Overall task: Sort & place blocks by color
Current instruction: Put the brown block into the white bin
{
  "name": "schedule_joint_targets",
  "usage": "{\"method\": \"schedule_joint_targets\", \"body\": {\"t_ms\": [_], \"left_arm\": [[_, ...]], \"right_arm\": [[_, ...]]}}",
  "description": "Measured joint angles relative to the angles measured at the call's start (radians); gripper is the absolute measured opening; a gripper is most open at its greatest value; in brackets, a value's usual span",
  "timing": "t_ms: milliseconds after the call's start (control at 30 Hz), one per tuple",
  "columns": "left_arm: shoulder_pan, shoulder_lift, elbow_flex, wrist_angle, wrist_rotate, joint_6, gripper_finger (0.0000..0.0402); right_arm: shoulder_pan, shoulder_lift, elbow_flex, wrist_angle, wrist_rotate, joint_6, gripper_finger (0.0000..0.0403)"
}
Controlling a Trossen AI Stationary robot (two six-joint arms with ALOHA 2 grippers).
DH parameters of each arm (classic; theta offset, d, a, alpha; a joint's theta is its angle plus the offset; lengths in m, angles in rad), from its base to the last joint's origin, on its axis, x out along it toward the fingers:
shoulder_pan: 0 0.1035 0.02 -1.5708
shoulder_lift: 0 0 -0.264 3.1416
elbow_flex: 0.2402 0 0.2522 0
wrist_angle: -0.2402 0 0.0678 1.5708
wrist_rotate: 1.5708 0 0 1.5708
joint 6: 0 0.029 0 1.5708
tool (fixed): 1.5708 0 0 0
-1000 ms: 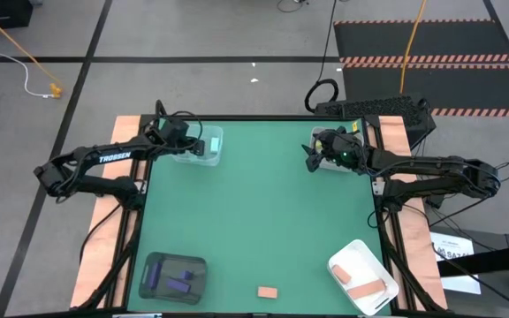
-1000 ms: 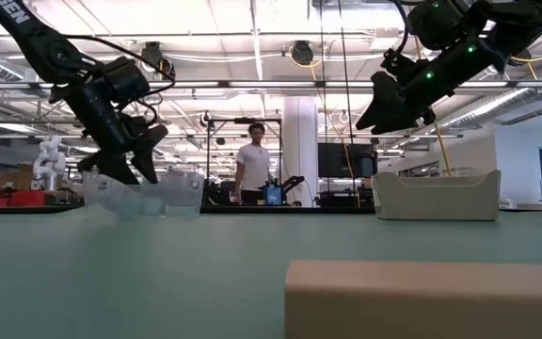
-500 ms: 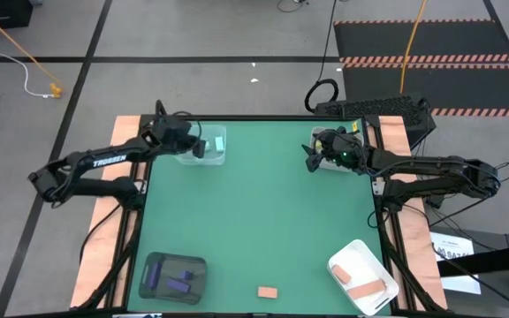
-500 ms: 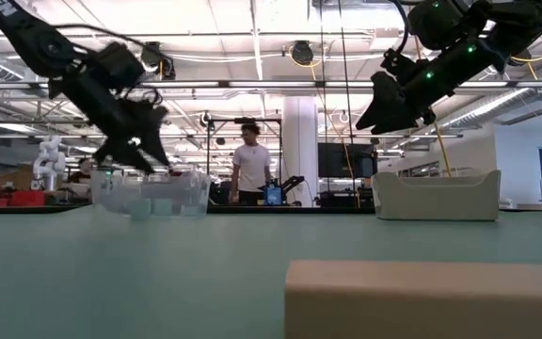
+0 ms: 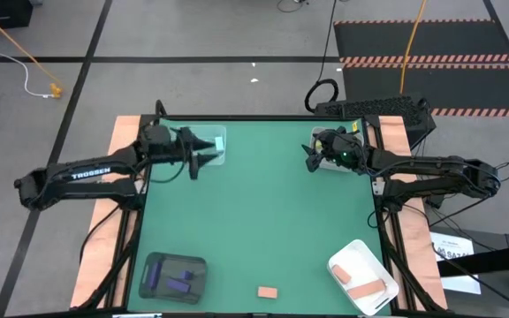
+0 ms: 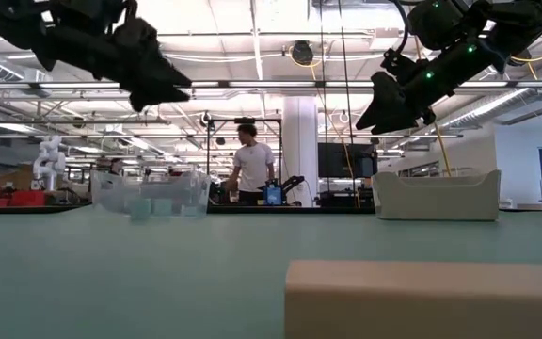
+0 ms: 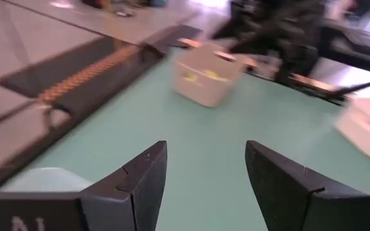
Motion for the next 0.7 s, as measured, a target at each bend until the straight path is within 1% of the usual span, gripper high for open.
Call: {"method": "schedule_joint_targets", "body": {"t_ms": [133,200,333,467,600,700], "left_arm": [[-0.159,0.018,0.0,0.037,-0.002,-0.005,0.0212],[-0.255,0.034,0.0,0.063,-0.031,-0.019,0.0212],[-0.46,0.085,0.001,0.187,-0.145,-0.031,0.0212],[-0.643,0.176,0.012,0.312,-0.29,-0.055,0.0212],[-0.789,0.292,0.078,0.32,-0.399,-0.069,0.0212],[-0.861,0.381,0.142,0.316,-0.445,-0.065,0.0212]], "right_arm": [[0.0,0.0,0.0,0.0,0.0,0.0,0.027],[0.0,0.0,0.0,0.0,0.0,0.0,0.027],[0.0,0.0,0.0,0.0,0.0,0.0,0.027],[0.0,0.0,0.0,0.0,0.0,0.0,0.027],[0.0,0.0,0.0,0.0,0.0,0.0,0.027],[0.0,0.0,0.0,0.0,0.0,0.0,0.027]]}}
